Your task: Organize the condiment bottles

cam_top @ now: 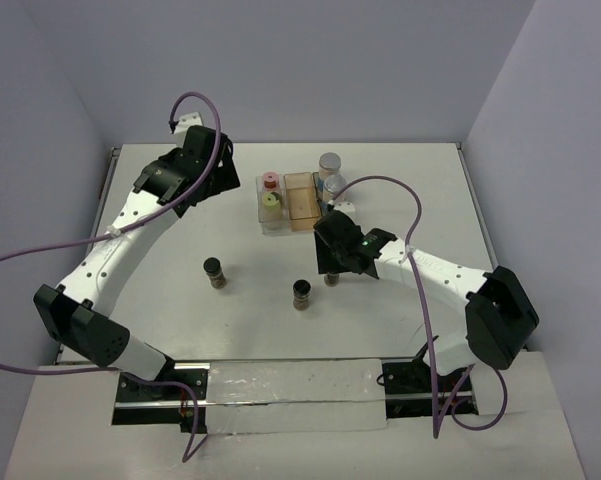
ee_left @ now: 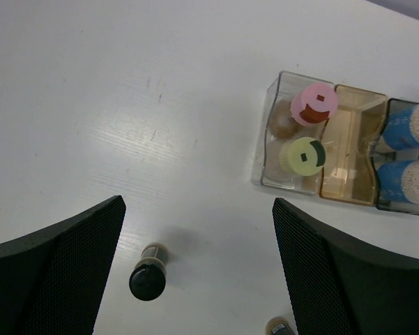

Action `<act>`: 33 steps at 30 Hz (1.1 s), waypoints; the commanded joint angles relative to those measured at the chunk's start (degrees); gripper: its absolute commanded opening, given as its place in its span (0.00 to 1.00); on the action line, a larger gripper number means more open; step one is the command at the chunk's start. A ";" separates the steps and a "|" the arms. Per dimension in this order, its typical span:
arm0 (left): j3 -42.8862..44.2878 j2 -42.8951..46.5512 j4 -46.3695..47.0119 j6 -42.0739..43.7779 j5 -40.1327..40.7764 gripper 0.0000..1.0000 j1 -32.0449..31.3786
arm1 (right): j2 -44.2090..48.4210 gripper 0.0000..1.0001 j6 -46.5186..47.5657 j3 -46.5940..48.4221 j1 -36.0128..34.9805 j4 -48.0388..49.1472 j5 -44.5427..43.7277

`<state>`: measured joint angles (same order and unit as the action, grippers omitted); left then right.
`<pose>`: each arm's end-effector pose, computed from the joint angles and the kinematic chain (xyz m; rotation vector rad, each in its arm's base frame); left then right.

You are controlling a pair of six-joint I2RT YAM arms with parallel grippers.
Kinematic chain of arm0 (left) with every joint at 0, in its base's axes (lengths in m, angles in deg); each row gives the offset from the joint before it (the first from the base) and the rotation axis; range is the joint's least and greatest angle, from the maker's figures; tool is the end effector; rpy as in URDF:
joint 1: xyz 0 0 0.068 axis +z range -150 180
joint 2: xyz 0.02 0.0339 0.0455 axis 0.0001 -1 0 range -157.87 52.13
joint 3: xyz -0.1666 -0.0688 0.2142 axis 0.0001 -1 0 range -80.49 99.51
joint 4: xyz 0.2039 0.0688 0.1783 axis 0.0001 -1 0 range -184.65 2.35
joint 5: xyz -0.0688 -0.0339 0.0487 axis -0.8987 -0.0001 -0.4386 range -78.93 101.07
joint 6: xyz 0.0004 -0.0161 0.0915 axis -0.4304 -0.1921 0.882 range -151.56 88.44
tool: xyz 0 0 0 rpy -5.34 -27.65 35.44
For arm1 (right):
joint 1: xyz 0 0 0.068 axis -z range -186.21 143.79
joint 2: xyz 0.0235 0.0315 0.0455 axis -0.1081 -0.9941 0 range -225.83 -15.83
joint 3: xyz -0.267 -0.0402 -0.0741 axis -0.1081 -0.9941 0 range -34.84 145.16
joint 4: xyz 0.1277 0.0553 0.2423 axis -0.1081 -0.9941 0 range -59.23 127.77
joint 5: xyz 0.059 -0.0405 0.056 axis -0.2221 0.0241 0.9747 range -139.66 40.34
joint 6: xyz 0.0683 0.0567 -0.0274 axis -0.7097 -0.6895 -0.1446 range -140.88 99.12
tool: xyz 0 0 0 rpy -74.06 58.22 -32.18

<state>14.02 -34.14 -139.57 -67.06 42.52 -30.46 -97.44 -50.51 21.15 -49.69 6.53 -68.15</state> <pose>0.3326 -0.1450 0.3812 -0.3592 2.1713 0.0072 0.2564 0.2066 0.1936 -0.1803 2.4854 0.1157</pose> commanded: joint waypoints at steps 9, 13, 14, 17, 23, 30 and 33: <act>-3.03 1.85 0.62 0.00 1.64 0.94 1.01 | 1.69 0.60 -0.09 1.06 -0.20 1.47 -1.36; -4.14 2.15 0.69 -0.01 1.17 0.93 1.10 | 1.70 0.58 0.18 1.21 -0.11 1.02 -1.89; -4.34 2.28 0.62 0.06 1.28 0.93 1.10 | 1.71 0.55 0.19 1.22 -0.23 0.76 -2.03; -4.74 2.71 0.36 -0.15 1.57 0.93 1.16 | 2.06 0.44 0.01 1.37 -0.11 0.42 -2.49; -5.11 3.29 0.42 -0.24 1.87 0.93 1.28 | 3.66 0.24 0.20 3.57 -0.55 -1.48 -3.23; -10.45 6.13 0.54 -0.01 1.82 0.93 4.99 | 1.98 0.20 3.90 16.62 -0.63 -5.37 -3.15; -12.27 7.53 0.62 0.19 2.50 0.93 6.36 | -2.05 0.20 5.99 23.85 -0.62 -5.59 -3.90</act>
<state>3.28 -29.84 -139.79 -67.11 43.73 -25.72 -96.74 -47.84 36.38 -49.87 0.65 -69.98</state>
